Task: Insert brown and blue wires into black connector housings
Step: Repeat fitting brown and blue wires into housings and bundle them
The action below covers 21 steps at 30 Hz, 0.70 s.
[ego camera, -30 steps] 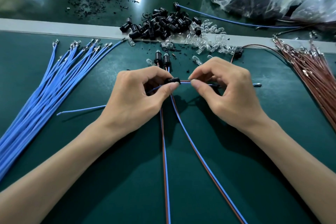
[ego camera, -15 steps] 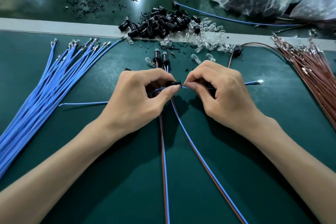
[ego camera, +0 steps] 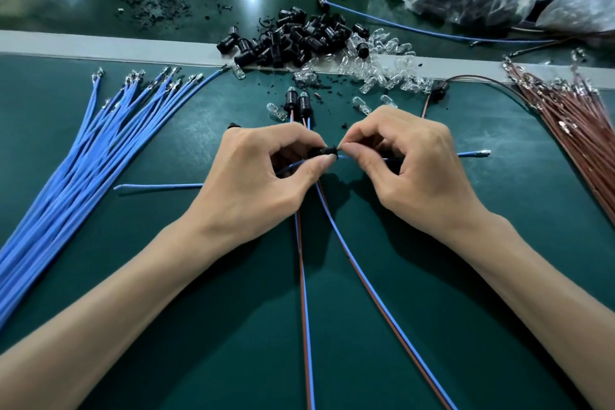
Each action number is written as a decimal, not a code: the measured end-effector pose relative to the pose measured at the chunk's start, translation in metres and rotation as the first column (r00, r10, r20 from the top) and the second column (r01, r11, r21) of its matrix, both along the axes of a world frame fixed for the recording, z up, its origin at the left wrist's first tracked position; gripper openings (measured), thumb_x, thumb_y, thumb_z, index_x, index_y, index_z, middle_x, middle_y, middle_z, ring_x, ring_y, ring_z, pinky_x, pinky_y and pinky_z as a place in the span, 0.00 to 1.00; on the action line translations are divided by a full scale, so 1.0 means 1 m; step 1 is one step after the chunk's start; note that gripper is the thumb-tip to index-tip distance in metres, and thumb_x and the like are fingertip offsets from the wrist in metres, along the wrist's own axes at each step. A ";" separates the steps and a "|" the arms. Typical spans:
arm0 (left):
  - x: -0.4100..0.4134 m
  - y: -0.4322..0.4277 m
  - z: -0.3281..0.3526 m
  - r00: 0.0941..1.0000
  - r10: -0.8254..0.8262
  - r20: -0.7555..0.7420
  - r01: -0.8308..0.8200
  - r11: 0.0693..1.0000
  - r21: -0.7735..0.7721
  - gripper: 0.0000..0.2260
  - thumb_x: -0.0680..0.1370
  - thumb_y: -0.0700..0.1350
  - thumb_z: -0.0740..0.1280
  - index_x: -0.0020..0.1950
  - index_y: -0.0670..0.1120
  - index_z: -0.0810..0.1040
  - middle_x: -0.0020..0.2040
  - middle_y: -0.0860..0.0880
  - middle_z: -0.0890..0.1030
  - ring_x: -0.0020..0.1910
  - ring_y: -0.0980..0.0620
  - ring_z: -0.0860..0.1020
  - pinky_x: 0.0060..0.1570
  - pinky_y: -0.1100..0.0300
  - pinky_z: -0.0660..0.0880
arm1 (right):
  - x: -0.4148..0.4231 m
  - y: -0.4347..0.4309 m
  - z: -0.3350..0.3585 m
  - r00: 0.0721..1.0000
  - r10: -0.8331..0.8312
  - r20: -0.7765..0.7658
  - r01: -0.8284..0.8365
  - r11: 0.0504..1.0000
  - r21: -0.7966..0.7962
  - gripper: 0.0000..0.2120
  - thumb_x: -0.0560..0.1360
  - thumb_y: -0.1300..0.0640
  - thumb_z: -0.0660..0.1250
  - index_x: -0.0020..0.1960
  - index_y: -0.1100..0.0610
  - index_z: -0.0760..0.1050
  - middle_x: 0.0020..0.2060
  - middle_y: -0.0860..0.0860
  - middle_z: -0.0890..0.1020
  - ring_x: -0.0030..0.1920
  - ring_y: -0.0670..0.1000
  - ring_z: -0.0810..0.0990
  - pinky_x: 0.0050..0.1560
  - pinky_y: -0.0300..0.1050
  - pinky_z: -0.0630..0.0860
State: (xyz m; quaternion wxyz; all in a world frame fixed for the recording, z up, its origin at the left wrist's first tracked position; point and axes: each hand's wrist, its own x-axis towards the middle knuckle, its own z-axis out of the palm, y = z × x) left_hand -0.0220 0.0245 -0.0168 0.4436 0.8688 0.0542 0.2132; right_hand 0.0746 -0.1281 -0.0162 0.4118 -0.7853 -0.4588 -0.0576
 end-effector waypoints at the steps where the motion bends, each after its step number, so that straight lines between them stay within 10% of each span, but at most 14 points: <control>1: 0.000 0.000 0.000 1.000 -0.002 0.001 0.002 1.000 -0.005 0.06 0.72 0.47 0.70 0.45 0.45 0.82 0.35 0.52 0.83 0.33 0.52 0.79 0.37 0.59 0.76 | 0.000 0.000 0.000 1.000 0.005 -0.005 -0.005 1.000 -0.003 0.01 0.73 0.66 0.70 0.43 0.64 0.79 0.37 0.50 0.78 0.36 0.44 0.72 0.40 0.26 0.67; 21: 0.000 -0.001 0.000 0.998 -0.044 0.033 0.043 0.998 0.047 0.04 0.72 0.42 0.72 0.45 0.43 0.83 0.35 0.49 0.83 0.35 0.52 0.80 0.38 0.60 0.76 | 0.001 -0.001 -0.001 0.999 0.035 0.014 -0.035 0.999 0.026 0.04 0.73 0.66 0.69 0.39 0.65 0.79 0.35 0.56 0.79 0.34 0.52 0.74 0.36 0.33 0.68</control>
